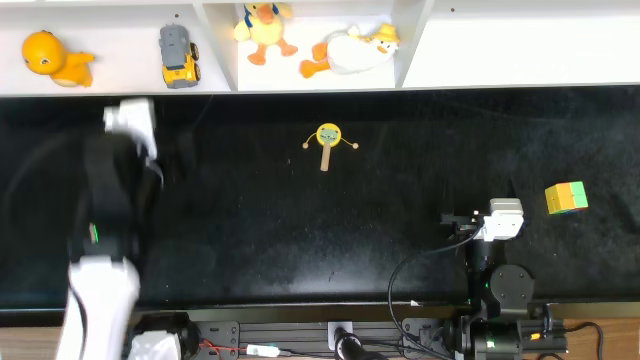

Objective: Store Toys

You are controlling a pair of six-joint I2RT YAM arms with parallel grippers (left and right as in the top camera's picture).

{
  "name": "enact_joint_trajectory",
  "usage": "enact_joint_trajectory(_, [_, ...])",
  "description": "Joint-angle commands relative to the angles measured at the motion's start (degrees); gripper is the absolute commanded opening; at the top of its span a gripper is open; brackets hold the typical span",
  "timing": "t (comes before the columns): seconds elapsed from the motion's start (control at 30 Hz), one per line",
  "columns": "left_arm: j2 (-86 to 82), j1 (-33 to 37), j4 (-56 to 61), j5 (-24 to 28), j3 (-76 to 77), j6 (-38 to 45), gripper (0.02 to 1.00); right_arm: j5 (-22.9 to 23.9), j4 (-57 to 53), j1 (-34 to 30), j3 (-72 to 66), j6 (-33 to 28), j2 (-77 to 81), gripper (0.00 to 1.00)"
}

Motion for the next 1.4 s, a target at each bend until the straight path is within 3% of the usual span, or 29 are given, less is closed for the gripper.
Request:
enact_joint_trajectory(0.03, [-20.72,-1.27,13.42,-2.54,-17.55,6.21,0.996,-0.42,0.26,-0.37,-0.79,0.42,-0.37,0.996])
enact_joint_trajectory(0.13, [-34.36,-1.70,17.07,-0.68,-27.06,11.78,0.996,-0.42,0.26,-0.37,-0.79,0.42,-0.37,0.996])
enact_joint_trajectory(0.4, [-55.63,-1.88,12.24,1.92,-38.75,12.46,0.996,-0.42,0.28,-0.37,-0.79,0.42,-0.37,0.996])
enact_joint_trajectory(0.73, [-56.28,-5.73,12.55,2.19,-38.71,9.57,0.998,-0.42,0.26,-0.37,-0.79,0.44,-0.37,0.996])
enact_joint_trajectory(1.4, [-56.26,-5.73,12.55,2.19,-38.73,9.57,0.998,-0.42,0.26,-0.37,-0.79,0.44,-0.37,0.996])
